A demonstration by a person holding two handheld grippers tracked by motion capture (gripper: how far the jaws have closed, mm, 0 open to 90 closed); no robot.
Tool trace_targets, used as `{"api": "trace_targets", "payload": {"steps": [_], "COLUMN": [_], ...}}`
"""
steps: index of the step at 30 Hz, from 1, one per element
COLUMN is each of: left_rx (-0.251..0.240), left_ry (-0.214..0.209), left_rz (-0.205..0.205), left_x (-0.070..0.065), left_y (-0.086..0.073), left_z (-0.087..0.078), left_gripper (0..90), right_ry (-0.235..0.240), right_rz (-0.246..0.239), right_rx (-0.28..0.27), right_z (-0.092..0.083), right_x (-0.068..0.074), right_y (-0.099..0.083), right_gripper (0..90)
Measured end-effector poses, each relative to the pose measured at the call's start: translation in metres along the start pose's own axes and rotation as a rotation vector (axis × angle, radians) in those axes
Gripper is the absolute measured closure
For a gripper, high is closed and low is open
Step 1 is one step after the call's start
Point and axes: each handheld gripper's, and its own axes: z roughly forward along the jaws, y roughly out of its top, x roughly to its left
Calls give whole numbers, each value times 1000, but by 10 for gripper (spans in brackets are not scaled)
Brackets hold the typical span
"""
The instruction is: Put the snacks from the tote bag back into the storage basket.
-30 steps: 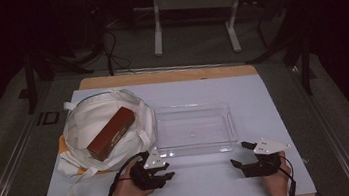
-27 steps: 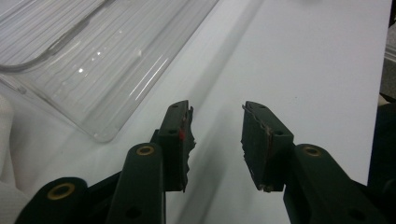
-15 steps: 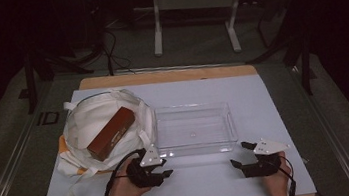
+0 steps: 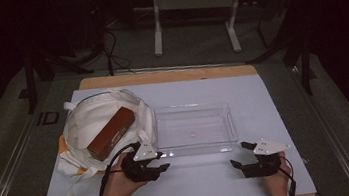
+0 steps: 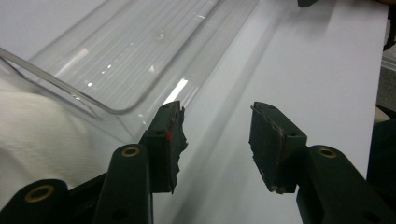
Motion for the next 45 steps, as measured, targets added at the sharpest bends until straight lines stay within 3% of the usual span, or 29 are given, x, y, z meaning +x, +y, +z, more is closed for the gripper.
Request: {"api": "trace_targets", "payload": {"steps": [45], "left_rx": [-31], "left_ry": [55], "left_rz": [22], "left_x": [27], "left_y": [24], "left_z": [-32], "left_gripper": [519], "right_ry": [6], "right_rz": [-5], "right_rx": [-6], "right_z": [-1], "right_x": [1], "right_y": [0], "right_gripper": [206]}}
